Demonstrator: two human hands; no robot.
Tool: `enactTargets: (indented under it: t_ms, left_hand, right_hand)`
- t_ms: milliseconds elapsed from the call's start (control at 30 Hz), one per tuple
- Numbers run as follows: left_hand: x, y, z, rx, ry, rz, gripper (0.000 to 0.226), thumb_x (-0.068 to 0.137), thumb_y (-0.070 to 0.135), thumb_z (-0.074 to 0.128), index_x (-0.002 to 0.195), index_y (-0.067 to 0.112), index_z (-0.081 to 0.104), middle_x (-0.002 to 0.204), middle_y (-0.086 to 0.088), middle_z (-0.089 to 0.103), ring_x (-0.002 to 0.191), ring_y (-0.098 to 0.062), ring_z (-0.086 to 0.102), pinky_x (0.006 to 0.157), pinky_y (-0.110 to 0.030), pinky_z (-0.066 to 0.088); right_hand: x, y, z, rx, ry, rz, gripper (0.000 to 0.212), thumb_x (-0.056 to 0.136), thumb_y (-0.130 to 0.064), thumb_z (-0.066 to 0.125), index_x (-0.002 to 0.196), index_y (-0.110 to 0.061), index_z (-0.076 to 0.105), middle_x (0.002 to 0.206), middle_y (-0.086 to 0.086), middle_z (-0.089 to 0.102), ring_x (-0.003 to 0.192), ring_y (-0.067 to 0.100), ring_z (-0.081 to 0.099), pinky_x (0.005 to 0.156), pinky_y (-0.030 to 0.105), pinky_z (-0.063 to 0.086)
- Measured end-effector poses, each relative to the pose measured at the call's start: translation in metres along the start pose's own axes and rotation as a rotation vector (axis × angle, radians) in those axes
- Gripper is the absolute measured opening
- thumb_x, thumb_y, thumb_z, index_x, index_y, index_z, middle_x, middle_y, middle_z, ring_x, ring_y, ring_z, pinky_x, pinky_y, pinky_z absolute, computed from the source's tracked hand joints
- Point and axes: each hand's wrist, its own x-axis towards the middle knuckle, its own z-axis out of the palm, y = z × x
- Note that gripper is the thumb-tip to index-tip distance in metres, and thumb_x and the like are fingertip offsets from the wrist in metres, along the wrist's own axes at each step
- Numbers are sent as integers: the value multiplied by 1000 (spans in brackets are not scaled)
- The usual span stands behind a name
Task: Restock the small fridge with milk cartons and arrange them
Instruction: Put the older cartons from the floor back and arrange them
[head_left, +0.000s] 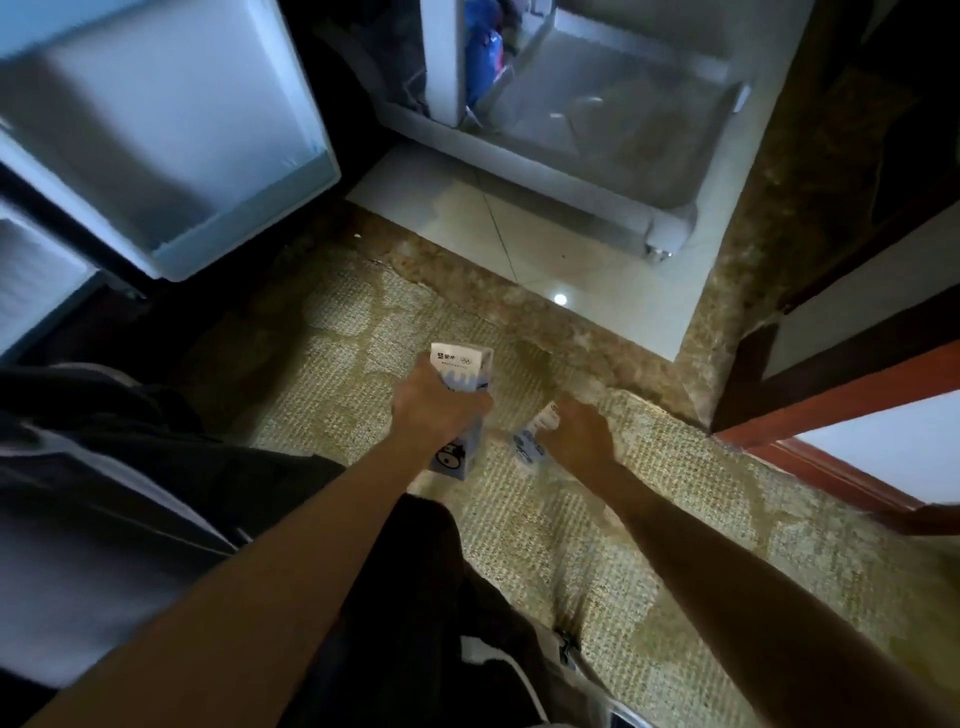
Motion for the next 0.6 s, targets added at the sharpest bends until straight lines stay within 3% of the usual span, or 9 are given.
enactTargets:
  t_ms: [133,233,433,600]
  left_hand:
    - [19,20,-63,-60,195,16,60,73,19,75,123,9,44,95,-2,57,92,-20,57,54,-17,42]
    - [27,31,-117,-87,350,72,68,74,23,74,132,11,41,115,-7,57,108,-21,56,68,-23,45]
    - [34,36,-229,-146,547,72,67,69,16,75,128,9,43,113,-10,56,107,-26,57,81,-32,52]
    - [29,11,-307,-182,699,62,61,69,13,75,123,8,48,108,-7,59,94,-21,56,76,-27,49]
  right_hand:
    - [20,-75,-19,93,38,-195,26,81,-23,69,100,-8,59,99,12,67,91,28,64,73,33,49]
    - [26,-143,-28,97,63,-346,19,81,-24,69,90,-14,57,82,4,60,76,20,59,64,28,45]
    - [15,-272,-34,61,133,-558,20,79,-24,66,89,-10,55,84,6,59,78,22,53,63,25,35]
    - [-5,-354,-22,21,53,-736,20,82,-27,63,92,-12,54,92,8,62,92,28,59,66,27,35]
